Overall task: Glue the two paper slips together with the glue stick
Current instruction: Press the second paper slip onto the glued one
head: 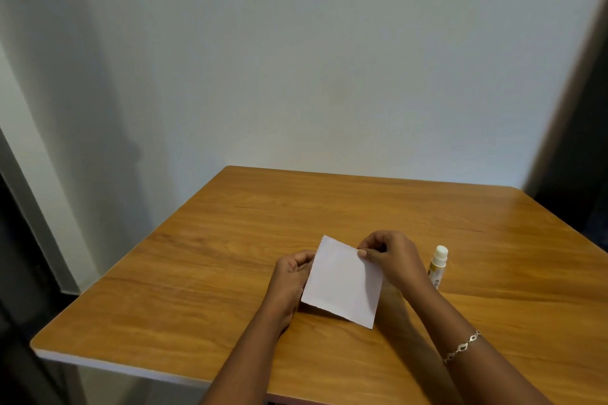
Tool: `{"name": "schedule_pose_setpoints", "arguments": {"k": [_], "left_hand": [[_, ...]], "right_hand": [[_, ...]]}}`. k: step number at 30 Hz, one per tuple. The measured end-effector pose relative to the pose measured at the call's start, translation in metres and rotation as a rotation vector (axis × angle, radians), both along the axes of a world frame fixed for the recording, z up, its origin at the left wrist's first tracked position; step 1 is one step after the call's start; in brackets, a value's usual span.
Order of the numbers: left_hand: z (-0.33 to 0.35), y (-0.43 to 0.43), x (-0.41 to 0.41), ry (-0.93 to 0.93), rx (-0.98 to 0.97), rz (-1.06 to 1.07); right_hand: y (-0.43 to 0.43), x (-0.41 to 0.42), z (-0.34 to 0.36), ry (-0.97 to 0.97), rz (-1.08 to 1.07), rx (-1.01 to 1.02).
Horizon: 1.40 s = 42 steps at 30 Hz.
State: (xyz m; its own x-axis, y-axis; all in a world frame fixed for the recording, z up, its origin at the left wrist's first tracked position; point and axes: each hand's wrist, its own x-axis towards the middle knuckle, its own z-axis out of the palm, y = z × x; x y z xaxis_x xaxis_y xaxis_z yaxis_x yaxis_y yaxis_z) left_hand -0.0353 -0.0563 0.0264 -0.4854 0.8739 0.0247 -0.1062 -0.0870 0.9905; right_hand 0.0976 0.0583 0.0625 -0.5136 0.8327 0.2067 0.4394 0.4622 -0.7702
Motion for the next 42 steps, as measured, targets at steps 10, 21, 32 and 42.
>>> {"name": "schedule_pose_setpoints", "arguments": {"k": [10, 21, 32, 42], "left_hand": [[-0.001, 0.0, 0.002, 0.007, 0.009, 0.013], [0.0, -0.002, 0.008, -0.002, 0.021, -0.011], [0.035, 0.004, 0.005, 0.103, 0.144, 0.073], [0.049, 0.012, 0.01, 0.291, 0.132, 0.1]], "right_hand": [[-0.001, 0.001, 0.005, -0.057, 0.008, 0.031], [-0.003, 0.003, 0.008, -0.088, -0.031, 0.036], [-0.007, 0.006, 0.018, -0.114, -0.014, 0.073], [-0.009, 0.013, 0.026, -0.087, 0.004, 0.083]]}}
